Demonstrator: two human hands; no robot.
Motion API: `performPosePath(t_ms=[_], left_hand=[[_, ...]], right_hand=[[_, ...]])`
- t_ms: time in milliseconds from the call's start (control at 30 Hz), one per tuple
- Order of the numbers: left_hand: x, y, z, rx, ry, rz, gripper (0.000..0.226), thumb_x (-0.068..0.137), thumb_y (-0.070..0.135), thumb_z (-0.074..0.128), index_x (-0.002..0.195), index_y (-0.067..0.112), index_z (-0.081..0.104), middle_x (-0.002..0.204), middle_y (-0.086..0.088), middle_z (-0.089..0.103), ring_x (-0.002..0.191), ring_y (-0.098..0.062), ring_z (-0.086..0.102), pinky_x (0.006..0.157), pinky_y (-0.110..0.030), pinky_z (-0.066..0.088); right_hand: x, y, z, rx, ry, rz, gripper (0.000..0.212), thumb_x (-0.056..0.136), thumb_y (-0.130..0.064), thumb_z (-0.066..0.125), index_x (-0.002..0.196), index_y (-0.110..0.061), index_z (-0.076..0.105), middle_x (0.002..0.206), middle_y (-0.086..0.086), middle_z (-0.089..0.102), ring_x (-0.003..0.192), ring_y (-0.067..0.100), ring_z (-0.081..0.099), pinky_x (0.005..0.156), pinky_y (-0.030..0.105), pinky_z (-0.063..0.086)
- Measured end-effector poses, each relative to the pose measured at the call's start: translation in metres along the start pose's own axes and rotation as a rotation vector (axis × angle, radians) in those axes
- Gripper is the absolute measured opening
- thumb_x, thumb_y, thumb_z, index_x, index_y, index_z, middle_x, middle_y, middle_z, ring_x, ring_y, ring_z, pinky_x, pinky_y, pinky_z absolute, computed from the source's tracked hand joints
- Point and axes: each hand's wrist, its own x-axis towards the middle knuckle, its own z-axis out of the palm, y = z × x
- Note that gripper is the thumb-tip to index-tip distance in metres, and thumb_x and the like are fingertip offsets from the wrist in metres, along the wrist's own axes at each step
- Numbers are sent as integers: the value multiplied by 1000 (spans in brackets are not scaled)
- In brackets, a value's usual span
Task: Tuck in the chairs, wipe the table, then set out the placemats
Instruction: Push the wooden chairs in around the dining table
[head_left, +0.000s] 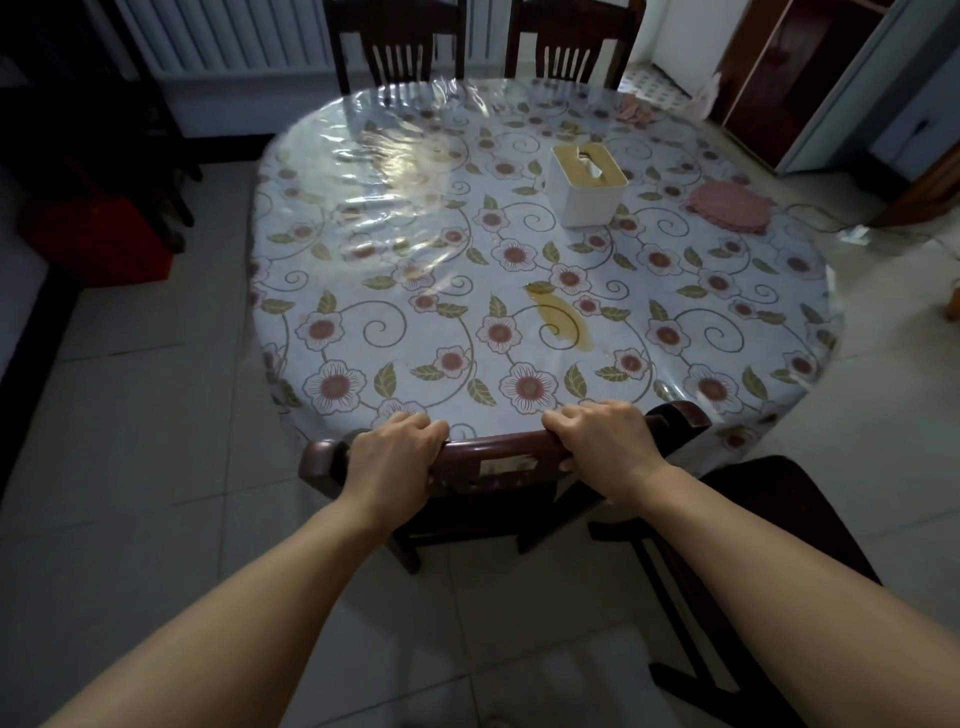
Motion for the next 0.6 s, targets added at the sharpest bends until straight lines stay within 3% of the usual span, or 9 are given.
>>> performPosePath(t_ms=[67,133,267,433,533,600], left_hand=[[2,4,-3,18,-40,-20,24,74,21,67,92,21,52,94,3,58,92,-20,55,57,-30,35],[1,5,-6,28,-63,-41,27,74,25,67,95,22,51,98,3,57,96,-19,54,59,-30,37],[-1,7,-8,51,-74,-77,28,76,25,67,100,22,51,102,4,57,99,-19,52,62,-32,42],[-1,10,-4,96,-38,-111,25,78,15,64,99,20,51,100,2,56,96,-20,53,57,-31,37],[-2,12,-4,98,-35,-141,33,77,15,65,104,20,48,101,0,55,95,-21,53,58,-31,37],[-4,15,-7,98,-44,-132,45,75,21,67,114,21,44,107,0,54,100,-22,51,68,-32,41]], right_hand=[[-3,-1,1,7,-4,69,43,41,-22,91,70,-18,60,57,-6,59,48,17,59,48,22,31],[-6,-5,8,10,20,107,43,44,-20,90,75,-19,61,61,-5,61,52,17,61,49,24,38],[-10,-11,12,76,102,162,51,31,-5,90,71,-13,59,58,0,58,48,21,57,46,27,43],[-12,-14,18,96,133,206,51,40,5,85,82,-9,61,68,7,60,59,26,59,50,33,47],[-11,-12,14,126,62,170,53,66,-6,76,114,-12,53,103,10,60,94,28,58,78,39,47],[-12,-10,8,177,-23,149,63,78,-15,69,132,-15,37,126,11,46,117,29,45,100,40,34]])
